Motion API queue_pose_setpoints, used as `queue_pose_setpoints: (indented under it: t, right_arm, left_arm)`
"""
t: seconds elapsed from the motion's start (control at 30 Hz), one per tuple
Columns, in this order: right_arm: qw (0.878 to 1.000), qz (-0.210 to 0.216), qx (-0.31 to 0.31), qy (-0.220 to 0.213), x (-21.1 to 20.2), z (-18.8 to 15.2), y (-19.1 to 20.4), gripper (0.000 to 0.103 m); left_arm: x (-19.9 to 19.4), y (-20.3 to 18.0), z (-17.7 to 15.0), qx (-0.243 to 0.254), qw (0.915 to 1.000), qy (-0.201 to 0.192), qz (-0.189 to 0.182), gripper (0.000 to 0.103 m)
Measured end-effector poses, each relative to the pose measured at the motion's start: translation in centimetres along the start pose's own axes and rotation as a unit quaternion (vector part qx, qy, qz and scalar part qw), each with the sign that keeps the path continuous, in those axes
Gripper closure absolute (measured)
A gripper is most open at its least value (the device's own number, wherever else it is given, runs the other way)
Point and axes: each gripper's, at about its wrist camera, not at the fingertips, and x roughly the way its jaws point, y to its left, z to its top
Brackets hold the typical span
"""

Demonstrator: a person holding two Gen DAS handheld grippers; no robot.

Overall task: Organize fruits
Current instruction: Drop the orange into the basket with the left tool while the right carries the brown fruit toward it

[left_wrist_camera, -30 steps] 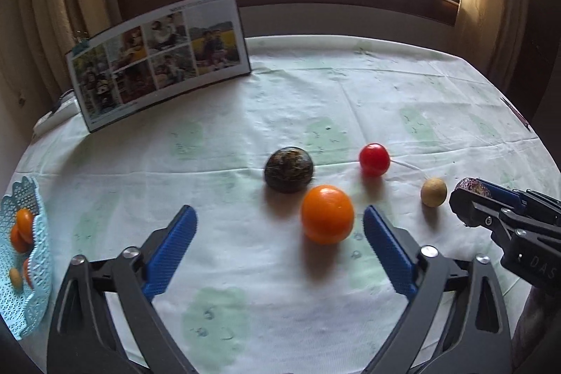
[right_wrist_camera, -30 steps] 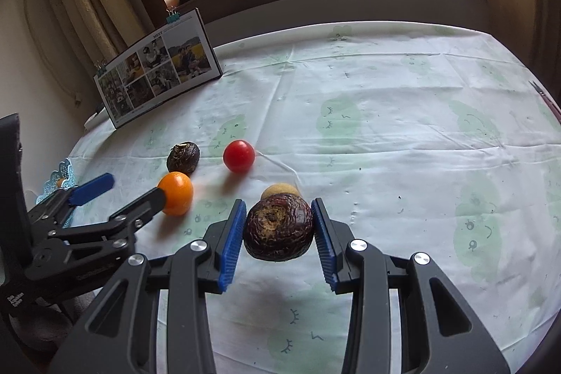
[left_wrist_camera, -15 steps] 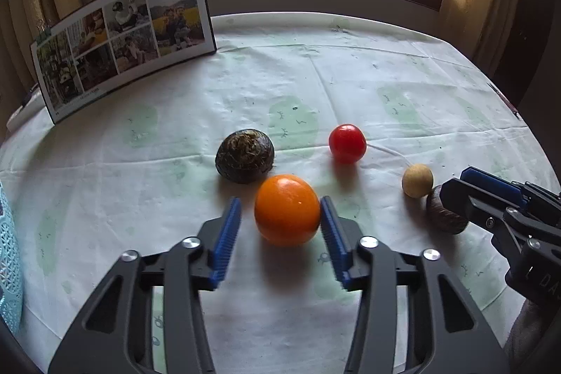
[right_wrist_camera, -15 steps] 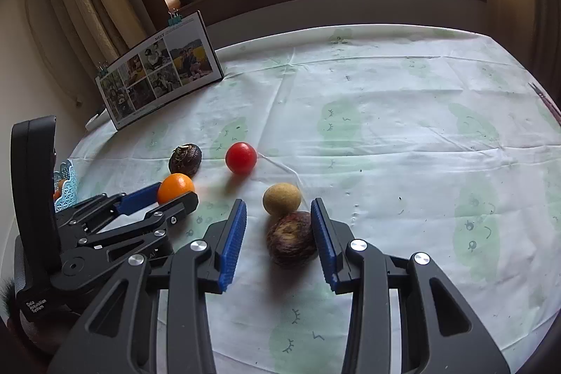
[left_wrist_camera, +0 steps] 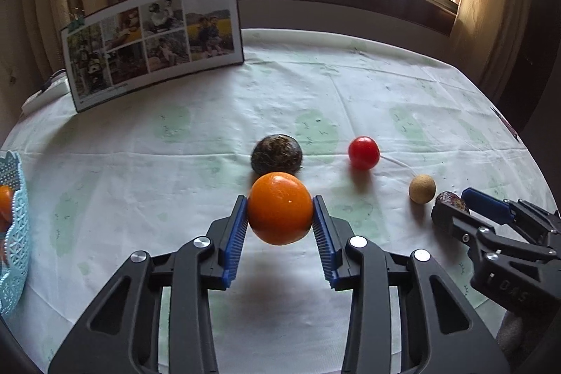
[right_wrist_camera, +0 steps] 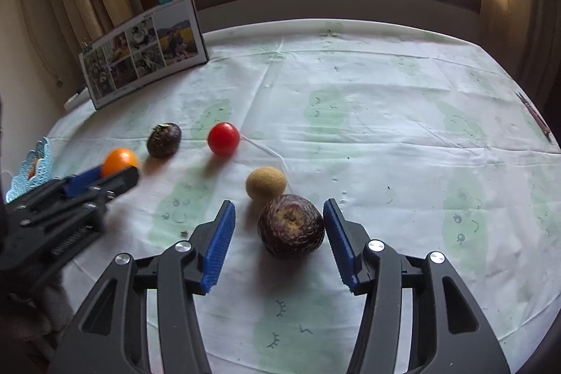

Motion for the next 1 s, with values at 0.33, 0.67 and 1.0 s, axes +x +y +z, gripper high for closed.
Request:
queue_pose_setpoints:
  t: [0.33,0.67,1.0]
  right_arm:
    - [1.000,-0.007,-0.009,0.011,0.8,-0.4,-0.2,0.064]
    - [1.000,-0.002,-0.007,0.007,0.6,-0.4,0.0,0.064]
    - [1.000,0.002,-0.003,0.010,0.9,-0.4,-0.2,0.064]
  left_arm:
    - [-2.6,2.9,-0.4,-0.028,0.9985,-0.030,0.038,0.065]
    - [-5.2,7.6,-1.4,-0.072,0.9924,-0.048,0.087,0.065]
    - [-8.7,13.6,-2.2,-0.121,0.9769,-0.082,0.156,0.065]
